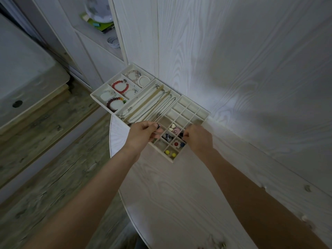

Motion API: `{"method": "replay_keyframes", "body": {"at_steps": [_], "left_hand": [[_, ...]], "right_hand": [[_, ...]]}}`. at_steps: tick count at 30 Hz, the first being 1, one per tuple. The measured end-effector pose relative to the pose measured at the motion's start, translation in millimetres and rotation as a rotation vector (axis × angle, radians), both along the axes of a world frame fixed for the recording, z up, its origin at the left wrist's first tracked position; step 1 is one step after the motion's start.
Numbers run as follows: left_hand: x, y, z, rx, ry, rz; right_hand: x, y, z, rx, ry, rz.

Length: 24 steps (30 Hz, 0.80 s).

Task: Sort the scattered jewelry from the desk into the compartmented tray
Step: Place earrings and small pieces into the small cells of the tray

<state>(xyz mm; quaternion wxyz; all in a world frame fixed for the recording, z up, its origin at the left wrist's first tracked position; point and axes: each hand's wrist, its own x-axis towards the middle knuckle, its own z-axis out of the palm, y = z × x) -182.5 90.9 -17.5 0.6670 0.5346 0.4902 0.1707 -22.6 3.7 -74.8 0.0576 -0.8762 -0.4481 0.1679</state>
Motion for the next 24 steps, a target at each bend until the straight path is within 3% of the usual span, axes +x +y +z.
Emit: {"method": "replay_keyframes", "body": {"at_steps": [11,24], "left_hand": [[-1.8,3.9,-2.6,-0.014,0.004,0.021],[0.0,1.6,1.0,-0.006,0.015,0.007]], "right_hand": [[-1.3,5.8,-0.8,-0.145,-0.044,0.046],[-1.1,4.5,-1.6,-0.093,-0.001,-0.013]]}}
